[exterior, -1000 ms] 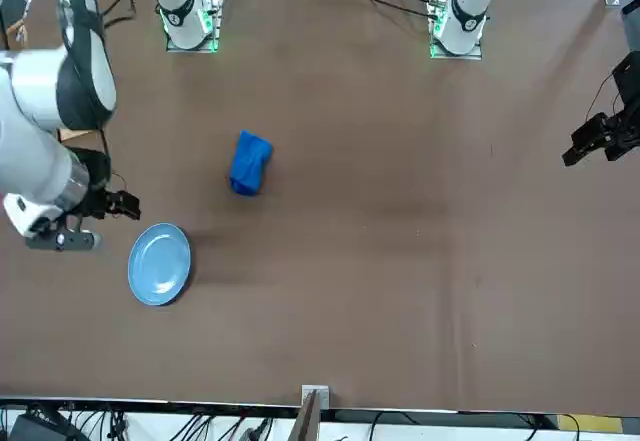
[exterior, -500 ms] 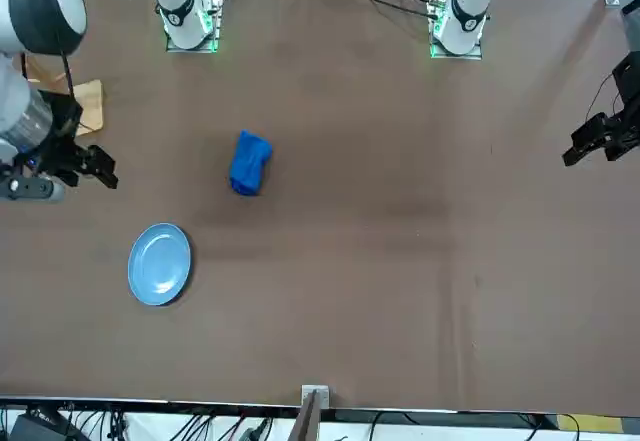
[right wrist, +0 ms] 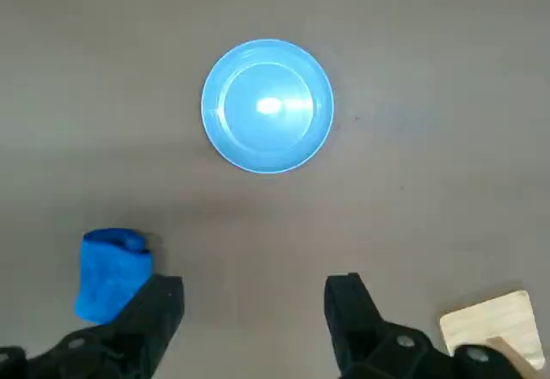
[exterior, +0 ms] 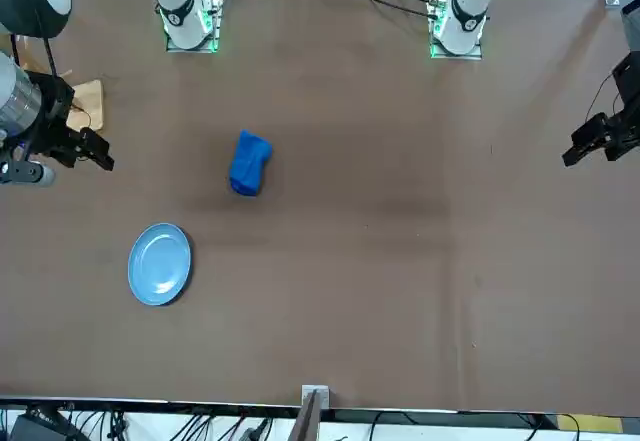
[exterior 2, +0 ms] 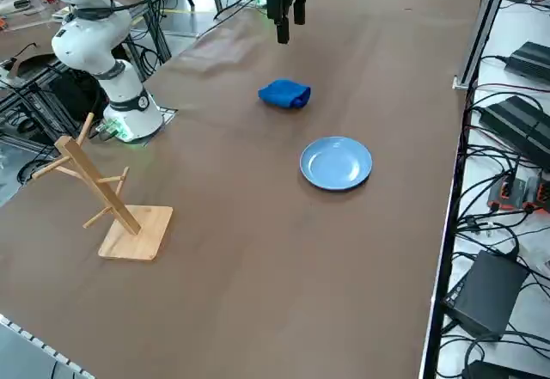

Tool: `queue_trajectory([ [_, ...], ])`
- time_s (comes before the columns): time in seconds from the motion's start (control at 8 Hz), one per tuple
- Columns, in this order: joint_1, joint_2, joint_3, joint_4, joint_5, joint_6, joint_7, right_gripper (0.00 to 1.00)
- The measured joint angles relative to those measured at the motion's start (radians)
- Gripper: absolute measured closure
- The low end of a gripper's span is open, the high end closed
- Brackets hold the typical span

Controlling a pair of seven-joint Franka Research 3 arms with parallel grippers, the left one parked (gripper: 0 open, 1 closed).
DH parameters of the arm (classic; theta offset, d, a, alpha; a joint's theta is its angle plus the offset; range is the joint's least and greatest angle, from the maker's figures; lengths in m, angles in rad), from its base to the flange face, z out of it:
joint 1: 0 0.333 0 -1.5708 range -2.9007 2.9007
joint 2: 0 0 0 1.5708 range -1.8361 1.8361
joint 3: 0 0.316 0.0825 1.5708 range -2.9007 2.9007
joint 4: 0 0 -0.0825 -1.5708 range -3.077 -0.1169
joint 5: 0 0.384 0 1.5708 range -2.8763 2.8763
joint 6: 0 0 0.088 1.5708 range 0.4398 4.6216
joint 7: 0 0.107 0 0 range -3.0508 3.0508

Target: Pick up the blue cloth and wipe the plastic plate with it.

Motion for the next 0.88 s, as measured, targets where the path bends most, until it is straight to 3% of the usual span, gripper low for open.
queue_trajectory([
  [0.38, -0.004, -0.039, 0.039, 0.004, 0.002, -0.044, 0.051, 0.00],
  [0.88, -0.017, -0.096, 0.041, 0.005, 0.009, -0.076, 0.065, 0.00],
])
